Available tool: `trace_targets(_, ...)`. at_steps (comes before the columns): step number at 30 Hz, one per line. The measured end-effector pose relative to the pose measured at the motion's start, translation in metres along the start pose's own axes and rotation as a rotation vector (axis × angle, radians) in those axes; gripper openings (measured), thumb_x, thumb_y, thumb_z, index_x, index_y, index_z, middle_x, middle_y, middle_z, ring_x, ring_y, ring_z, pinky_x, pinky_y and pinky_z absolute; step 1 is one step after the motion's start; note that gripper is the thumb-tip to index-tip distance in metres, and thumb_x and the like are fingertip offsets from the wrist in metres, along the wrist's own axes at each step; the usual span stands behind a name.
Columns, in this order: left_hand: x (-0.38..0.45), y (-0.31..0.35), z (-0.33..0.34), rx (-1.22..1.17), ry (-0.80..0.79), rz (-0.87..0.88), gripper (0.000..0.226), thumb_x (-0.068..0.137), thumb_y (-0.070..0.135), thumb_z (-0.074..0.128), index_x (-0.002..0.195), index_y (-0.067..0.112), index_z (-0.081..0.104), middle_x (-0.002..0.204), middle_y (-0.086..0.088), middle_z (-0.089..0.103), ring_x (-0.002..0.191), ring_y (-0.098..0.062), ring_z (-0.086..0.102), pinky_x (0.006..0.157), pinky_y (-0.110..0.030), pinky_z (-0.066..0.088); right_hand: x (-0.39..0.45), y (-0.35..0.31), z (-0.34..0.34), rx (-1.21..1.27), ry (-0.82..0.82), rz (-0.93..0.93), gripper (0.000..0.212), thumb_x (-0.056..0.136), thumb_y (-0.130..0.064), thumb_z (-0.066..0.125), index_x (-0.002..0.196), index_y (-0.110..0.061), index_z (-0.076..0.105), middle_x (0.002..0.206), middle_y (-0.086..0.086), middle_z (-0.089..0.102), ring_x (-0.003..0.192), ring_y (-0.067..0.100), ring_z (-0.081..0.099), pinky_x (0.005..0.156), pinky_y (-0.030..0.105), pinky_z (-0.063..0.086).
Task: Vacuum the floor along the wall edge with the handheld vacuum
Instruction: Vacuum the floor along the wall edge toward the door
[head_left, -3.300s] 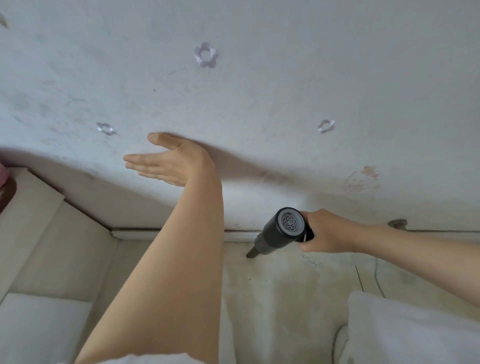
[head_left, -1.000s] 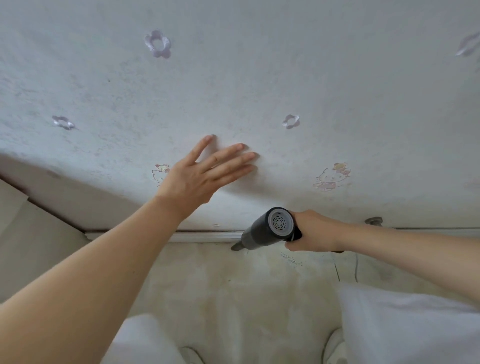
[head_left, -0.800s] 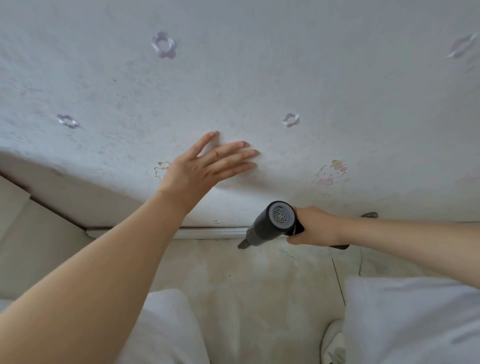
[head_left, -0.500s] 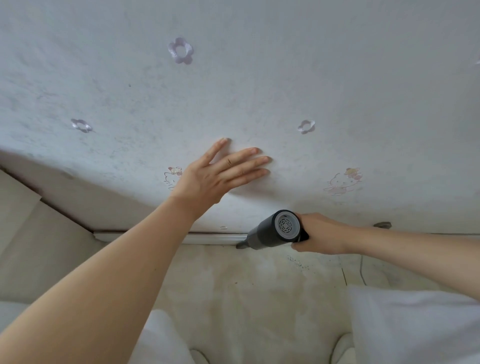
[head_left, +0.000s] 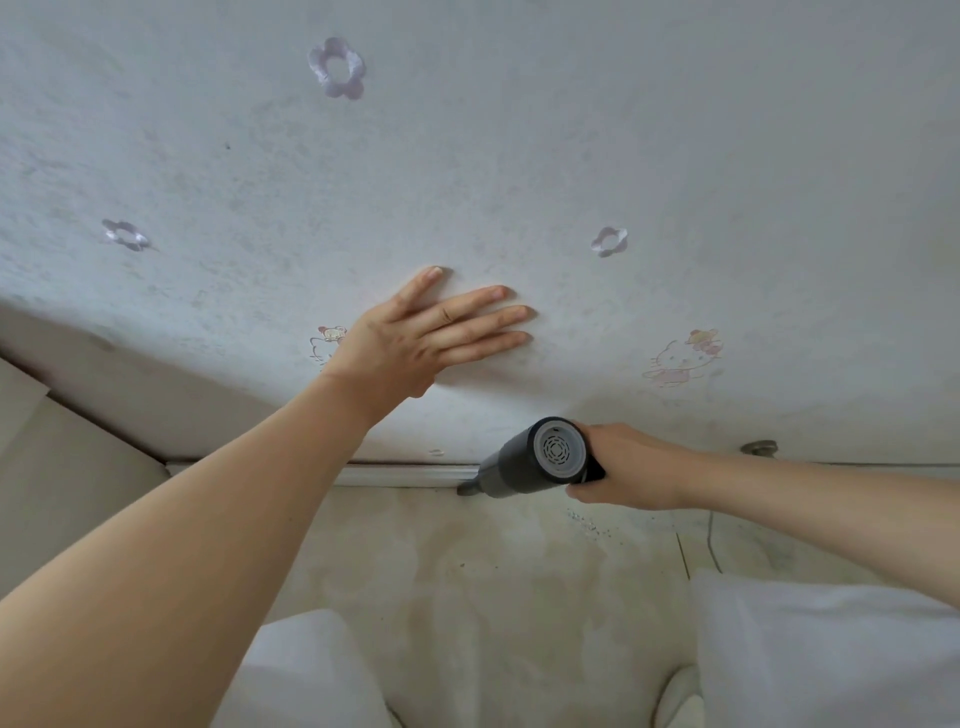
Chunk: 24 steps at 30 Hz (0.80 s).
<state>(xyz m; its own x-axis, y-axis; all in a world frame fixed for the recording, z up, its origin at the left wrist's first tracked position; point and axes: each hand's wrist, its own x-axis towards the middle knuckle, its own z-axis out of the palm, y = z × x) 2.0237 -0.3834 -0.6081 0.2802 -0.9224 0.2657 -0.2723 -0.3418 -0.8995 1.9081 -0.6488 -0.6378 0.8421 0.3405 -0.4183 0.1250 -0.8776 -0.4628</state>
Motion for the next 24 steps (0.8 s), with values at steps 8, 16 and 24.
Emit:
trace_targets(8,0.000,0.003,0.000,-0.018,0.024,-0.007,0.108,0.076,0.042,0.064,0.158,0.031,-0.005,0.165,0.007,-0.009,0.150,-0.021,-0.004,0.119,-0.055,-0.004,-0.014,0.014,-0.008,-0.009,0.011,0.082,0.027,0.081,-0.028,0.062,0.104,-0.026,0.048,0.090,0.001,0.064,0.080,0.020,0.062,0.072,0.036,0.052)
trace_targets(16,0.000,0.006,0.000,-0.039,0.025,-0.010,0.102,0.080,0.034,0.063,0.158,0.031,-0.003,0.165,0.007,-0.007,0.150,-0.022,-0.003,0.119,-0.056,-0.003,-0.024,0.018,-0.006,0.001,-0.012,0.104,0.027,0.079,-0.027,0.061,0.101,-0.031,0.046,0.088,0.002,0.066,0.081,0.023,0.063,0.073,0.039,0.053)
trace_targets(24,-0.001,0.009,-0.004,-0.093,0.013,0.017,0.081,0.091,0.004,0.036,0.158,0.031,0.000,0.165,0.011,0.002,0.151,-0.014,0.011,0.118,-0.055,0.005,-0.017,0.003,-0.012,-0.025,-0.037,0.107,0.032,0.077,-0.022,0.065,0.076,-0.039,0.038,0.079,-0.005,0.059,0.070,0.013,0.055,0.065,0.025,0.046)
